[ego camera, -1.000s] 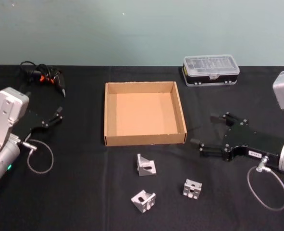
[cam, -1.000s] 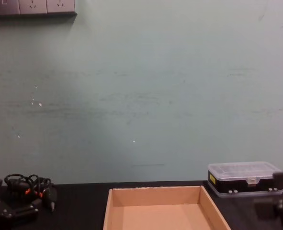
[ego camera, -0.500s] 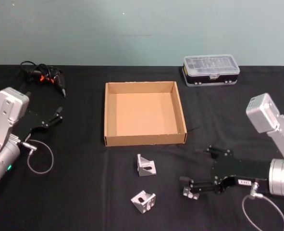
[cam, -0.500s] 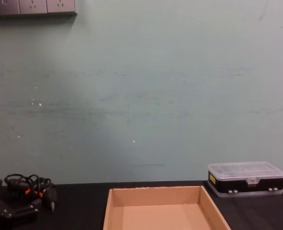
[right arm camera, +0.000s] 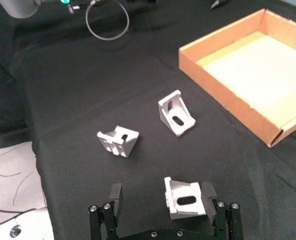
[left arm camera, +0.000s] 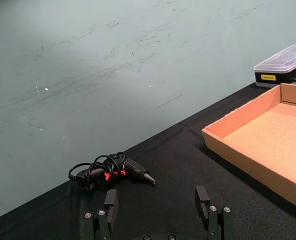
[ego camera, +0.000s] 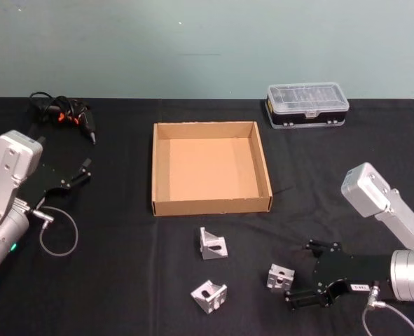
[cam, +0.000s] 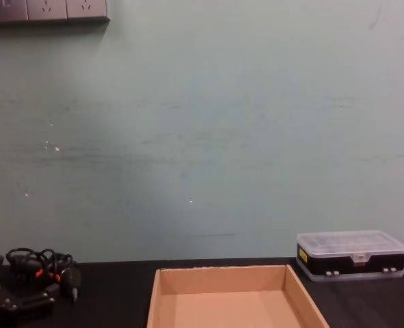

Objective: Use one hand to pick up the angle iron from the table and place it into the box.

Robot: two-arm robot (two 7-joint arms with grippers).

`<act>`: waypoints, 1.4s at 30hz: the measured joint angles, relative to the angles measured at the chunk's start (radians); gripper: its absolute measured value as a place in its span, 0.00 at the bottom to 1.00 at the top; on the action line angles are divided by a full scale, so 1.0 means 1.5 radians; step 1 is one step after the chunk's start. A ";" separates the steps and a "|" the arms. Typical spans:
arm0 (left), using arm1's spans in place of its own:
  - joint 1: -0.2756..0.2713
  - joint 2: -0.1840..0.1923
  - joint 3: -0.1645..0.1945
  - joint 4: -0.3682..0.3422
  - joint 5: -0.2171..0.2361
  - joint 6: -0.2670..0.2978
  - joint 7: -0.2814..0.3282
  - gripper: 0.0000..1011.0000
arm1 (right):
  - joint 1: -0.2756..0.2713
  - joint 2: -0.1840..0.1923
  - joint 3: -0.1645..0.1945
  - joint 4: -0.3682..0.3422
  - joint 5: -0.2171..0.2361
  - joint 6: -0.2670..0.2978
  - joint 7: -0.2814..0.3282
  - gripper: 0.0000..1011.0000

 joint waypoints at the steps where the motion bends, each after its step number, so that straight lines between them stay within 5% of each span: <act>1: 0.000 0.000 0.000 0.000 0.000 0.000 0.000 1.00 | 0.004 -0.002 -0.004 0.008 -0.002 0.000 0.002 0.99; 25: 0.000 0.000 0.000 0.000 0.000 0.000 0.000 1.00 | 0.051 -0.031 -0.052 0.067 -0.032 -0.004 0.032 0.97; 42: 0.000 0.000 0.000 0.000 0.000 0.000 0.000 1.00 | 0.049 -0.035 -0.056 0.072 -0.036 -0.015 0.032 0.48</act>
